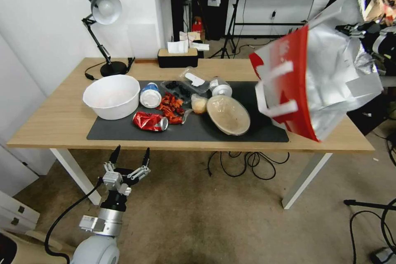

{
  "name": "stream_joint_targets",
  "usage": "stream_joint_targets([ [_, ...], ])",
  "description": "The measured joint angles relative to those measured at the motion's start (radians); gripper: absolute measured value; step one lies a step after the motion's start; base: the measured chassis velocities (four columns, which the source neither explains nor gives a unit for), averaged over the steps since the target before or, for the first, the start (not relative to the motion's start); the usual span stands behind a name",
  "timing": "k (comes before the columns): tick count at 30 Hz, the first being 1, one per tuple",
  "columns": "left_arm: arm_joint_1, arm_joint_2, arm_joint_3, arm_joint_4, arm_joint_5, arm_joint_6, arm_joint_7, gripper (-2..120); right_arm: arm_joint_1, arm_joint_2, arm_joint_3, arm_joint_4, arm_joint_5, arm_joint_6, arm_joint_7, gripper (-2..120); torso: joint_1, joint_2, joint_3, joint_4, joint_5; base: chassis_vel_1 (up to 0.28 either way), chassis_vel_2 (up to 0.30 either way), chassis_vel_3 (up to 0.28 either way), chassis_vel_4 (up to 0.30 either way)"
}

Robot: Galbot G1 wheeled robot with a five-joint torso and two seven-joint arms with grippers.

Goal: Pick up the food delivery bag from the floor and place it on the table.

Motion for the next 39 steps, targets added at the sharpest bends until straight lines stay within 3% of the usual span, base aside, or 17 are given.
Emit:
stream_joint_targets([
  [12,0.005,0.003,-0.005,-0.007,0.0,0.001,0.0,100,-0.031,0.021,-0.013,-0.013,0.0,-0.037,0.099,0,0.0,0.0,0.0,0.0,-0.0001,0.0,0.0,0.0,0.0],
  [20,0.004,0.003,-0.008,-0.007,0.0,0.002,-0.001,100,0.025,0.054,-0.105,-0.049,-0.012,-0.06,0.17,0,0.0,0.0,0.0,0.0,0.0001,0.0,0.0,0.0,0.0],
  [28,0.011,0.0,-0.013,-0.006,-0.001,0.0,-0.001,100,0.108,0.059,-0.177,-0.102,-0.031,-0.087,0.174,0,0.0,0.0,0.0,0.0,0.0001,0.0,0.0,0.0,0.0],
  [39,0.01,0.002,-0.013,-0.006,-0.004,-0.001,-0.001,100,0.123,0.047,-0.195,-0.132,-0.052,-0.109,0.178,0,0.0,0.0,0.0,-0.0001,0.0001,0.0,0.0,0.0,0.0],
])
